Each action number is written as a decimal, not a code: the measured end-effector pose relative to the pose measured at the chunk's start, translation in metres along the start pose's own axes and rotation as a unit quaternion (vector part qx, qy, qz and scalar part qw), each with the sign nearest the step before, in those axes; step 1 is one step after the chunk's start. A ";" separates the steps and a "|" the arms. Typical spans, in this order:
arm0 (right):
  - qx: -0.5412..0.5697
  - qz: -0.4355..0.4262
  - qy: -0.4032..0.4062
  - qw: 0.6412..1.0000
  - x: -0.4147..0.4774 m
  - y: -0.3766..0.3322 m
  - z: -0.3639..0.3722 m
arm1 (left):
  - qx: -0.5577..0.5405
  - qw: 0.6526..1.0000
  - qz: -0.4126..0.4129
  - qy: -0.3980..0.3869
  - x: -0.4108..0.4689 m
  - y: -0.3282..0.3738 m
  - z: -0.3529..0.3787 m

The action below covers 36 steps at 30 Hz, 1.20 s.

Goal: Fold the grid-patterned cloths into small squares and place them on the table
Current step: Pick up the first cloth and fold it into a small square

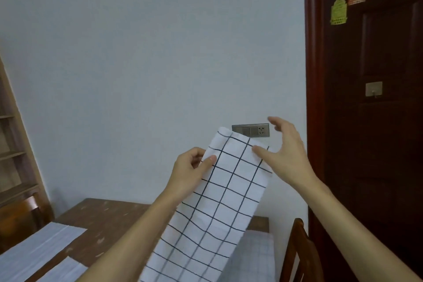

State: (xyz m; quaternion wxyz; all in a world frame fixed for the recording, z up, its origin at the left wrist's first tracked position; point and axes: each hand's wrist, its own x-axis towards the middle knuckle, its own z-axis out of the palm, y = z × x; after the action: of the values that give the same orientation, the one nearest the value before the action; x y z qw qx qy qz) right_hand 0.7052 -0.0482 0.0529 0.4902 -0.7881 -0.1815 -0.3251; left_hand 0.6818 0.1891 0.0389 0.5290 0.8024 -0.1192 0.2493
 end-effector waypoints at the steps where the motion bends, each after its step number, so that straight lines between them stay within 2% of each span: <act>1: -0.025 -0.047 -0.017 0.998 0.001 -0.005 0.000 | 0.035 0.999 0.026 0.001 0.001 -0.001 0.002; 3: -0.048 -0.096 -0.077 0.991 0.007 -0.017 0.005 | 0.078 0.995 0.066 0.001 0.000 0.000 0.006; 8: -0.064 -0.070 -0.194 0.976 0.023 -0.033 0.029 | 0.075 0.992 0.103 0.005 -0.004 0.002 0.014; 13: 0.030 -0.081 -0.154 0.984 0.032 -0.034 0.038 | 0.030 0.998 0.059 0.004 -0.006 -0.015 0.007; 16: 0.054 -0.082 -0.122 0.988 0.035 -0.034 0.039 | 0.056 0.998 0.039 -0.016 -0.014 -0.037 0.002; 19: 0.055 -0.086 -0.109 0.989 0.041 -0.033 0.037 | 0.076 0.997 0.019 -0.026 -0.024 -0.057 -0.003; 26: 0.080 -0.074 -0.099 0.989 0.045 -0.025 0.031 | 0.002 0.997 -0.043 -0.064 -0.048 -0.091 -0.011; 31: 0.079 -0.081 -0.105 0.988 0.042 -0.023 0.033 | -0.046 0.986 -0.125 -0.101 -0.065 -0.138 -0.018; 36: 0.071 -0.086 -0.121 0.986 0.042 -0.025 0.033 | -0.029 0.979 -0.142 -0.141 -0.074 -0.111 -0.016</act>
State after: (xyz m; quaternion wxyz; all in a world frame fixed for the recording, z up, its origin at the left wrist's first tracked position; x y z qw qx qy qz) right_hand 0.7313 -0.0089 0.0878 0.4895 -0.7661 -0.3293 -0.2550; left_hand 0.6657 0.2442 -0.0827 0.5600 0.8224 -0.0852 0.0524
